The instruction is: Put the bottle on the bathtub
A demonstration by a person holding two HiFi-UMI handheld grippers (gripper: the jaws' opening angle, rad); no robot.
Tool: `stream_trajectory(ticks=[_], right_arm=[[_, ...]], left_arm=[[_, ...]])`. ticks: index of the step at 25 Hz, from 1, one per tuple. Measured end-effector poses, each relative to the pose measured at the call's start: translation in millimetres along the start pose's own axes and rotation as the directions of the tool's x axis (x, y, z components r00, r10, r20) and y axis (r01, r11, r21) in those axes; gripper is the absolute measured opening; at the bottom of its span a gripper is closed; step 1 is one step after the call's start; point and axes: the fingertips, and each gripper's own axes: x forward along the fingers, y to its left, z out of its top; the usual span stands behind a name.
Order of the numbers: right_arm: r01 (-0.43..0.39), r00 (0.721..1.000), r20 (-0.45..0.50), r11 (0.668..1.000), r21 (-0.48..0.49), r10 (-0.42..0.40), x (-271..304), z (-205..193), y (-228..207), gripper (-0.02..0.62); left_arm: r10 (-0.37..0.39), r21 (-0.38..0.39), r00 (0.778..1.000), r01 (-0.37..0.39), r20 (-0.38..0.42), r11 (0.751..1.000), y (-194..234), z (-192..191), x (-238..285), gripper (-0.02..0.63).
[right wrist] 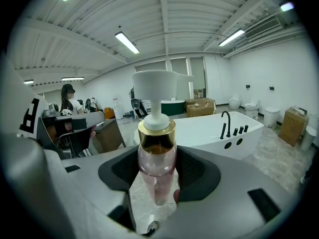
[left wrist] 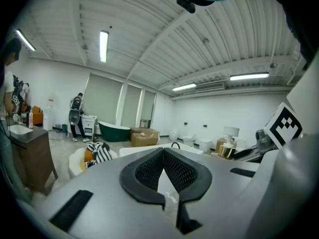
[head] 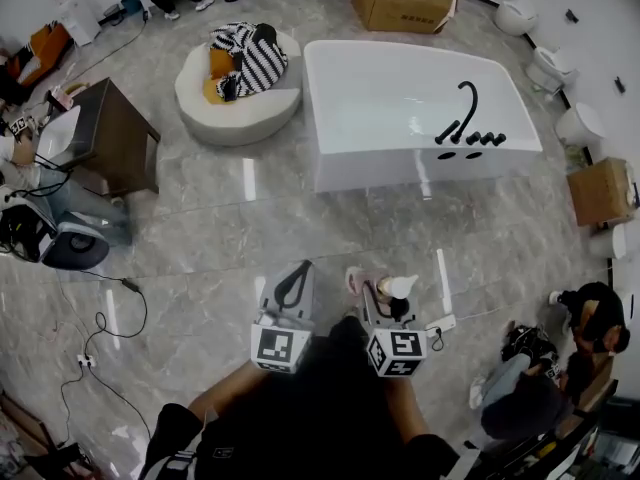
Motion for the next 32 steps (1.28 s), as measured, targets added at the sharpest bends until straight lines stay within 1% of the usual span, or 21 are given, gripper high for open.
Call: stream_trajectory(ticks=[5,8,11,16,20,23,27,32], right_arm=[[0.001,1.000,-0.011,1.000,0.000,-0.001,11.8,-0.9,13.1,0.213],[-0.011,1.000,-0.016,1.000,-0.004,0.011,19.3,1.9,14.1,0.213],[-0.023,1.000,-0.008,1.000,-0.007,0.023,34.4,9.1,11.6,0.213],[-0.048,0.999,-0.004,0.999,-0.017,0.047,65.6,24.0,5.8,0.213],[-0.066,0.998,0.004,0.998,-0.022,0.066,96.9,42.4,-8.2,0.213],[-0.073,0.997,0.001,0.997,-0.030,0.073,118.6,57.4,-23.9,0.213],[-0.080,0.997,-0.005,0.996,-0.035,0.080,149.7,78.6,-49.2,0.213],[-0.111,0.994,-0.013,0.993,-0.049,0.110,187.9,98.7,-80.7,0.213]], left_arm=[[-0.001,-0.010,1.000,0.001,0.014,1.000,15.0,0.3,-2.9,0.017],[0.005,-0.014,1.000,-0.005,0.004,1.000,20.3,-1.2,1.4,0.017],[0.009,-0.012,1.000,-0.009,-0.012,1.000,27.1,-3.7,12.4,0.017],[0.036,-0.018,0.999,-0.036,0.005,0.999,41.7,1.7,35.0,0.017],[0.045,-0.015,0.999,-0.045,-0.013,0.999,54.3,3.2,70.9,0.017],[0.048,-0.026,0.999,-0.048,-0.006,0.999,59.7,11.0,103.8,0.017],[0.040,0.002,0.999,-0.040,-0.036,0.999,65.0,18.6,148.6,0.017],[0.074,-0.013,0.997,-0.074,-0.023,0.997,71.8,32.0,205.1,0.017]])
